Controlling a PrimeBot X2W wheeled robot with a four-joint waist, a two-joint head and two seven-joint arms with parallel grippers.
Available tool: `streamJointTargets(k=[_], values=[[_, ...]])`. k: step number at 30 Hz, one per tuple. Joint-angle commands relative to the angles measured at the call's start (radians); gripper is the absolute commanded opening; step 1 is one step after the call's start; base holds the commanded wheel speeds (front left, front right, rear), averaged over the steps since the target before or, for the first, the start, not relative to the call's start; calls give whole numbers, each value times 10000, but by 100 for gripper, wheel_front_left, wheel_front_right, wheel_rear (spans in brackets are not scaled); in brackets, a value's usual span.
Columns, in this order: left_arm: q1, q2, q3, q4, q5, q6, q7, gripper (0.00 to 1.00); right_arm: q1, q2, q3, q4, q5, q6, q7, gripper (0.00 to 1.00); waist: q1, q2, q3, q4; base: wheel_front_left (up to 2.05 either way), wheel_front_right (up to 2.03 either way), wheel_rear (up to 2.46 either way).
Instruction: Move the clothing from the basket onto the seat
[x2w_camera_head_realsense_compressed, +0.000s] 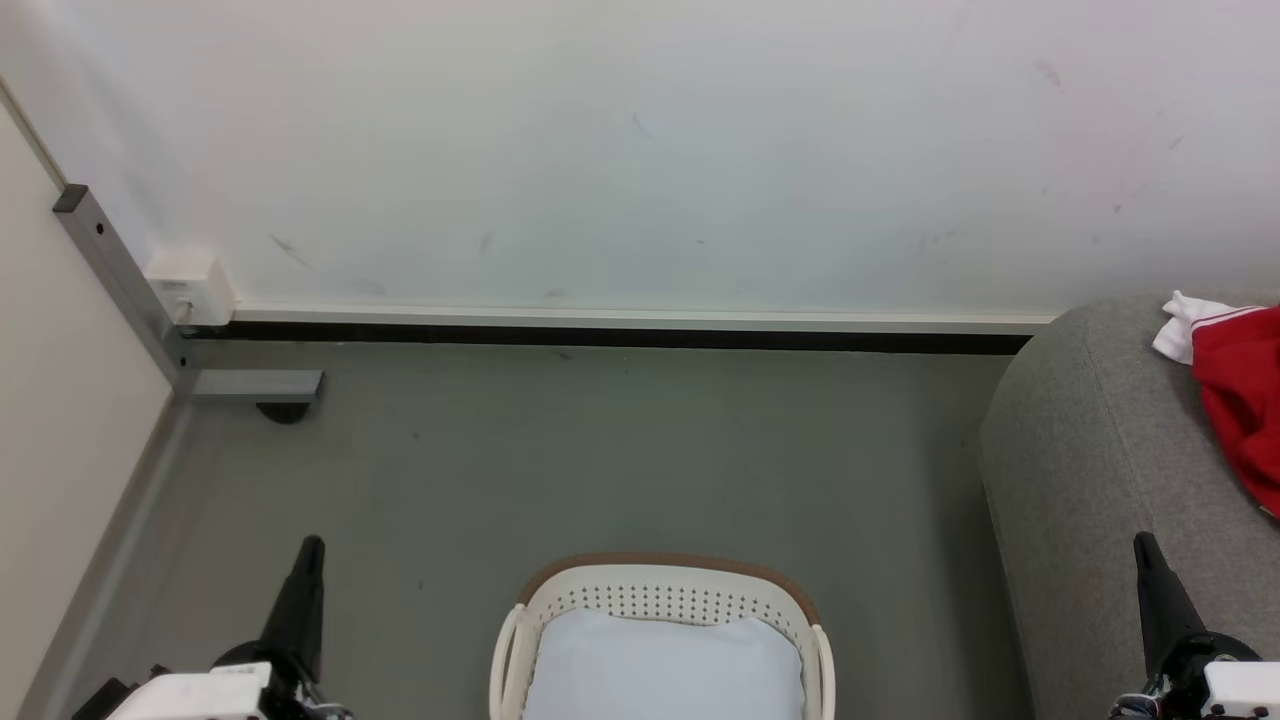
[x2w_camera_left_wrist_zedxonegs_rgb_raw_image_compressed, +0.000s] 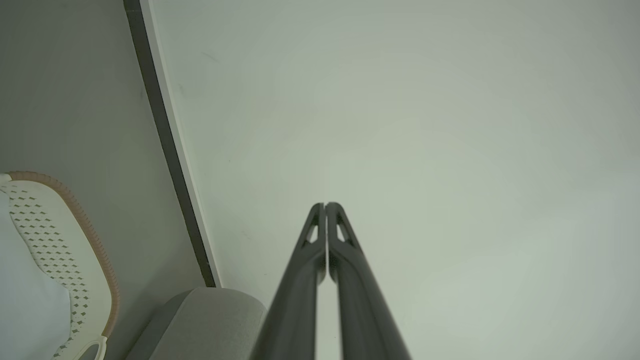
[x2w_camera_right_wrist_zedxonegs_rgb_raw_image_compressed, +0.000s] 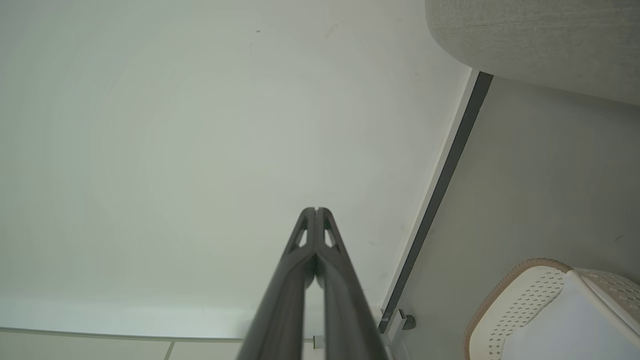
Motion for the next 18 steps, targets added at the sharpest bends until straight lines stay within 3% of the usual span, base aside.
streamJointTargets(k=[1,18], values=[[-81,21,18,-36,-137,-53,35,0,-125,-77,-37,-49,4,-21,32,0,0,0,0,0,0,0,0],[-80,21,17,-37,-138,-53,35,0,-125,-78,-36,-50,4,-21,31,0,0,0,0,0,0,0,0]])
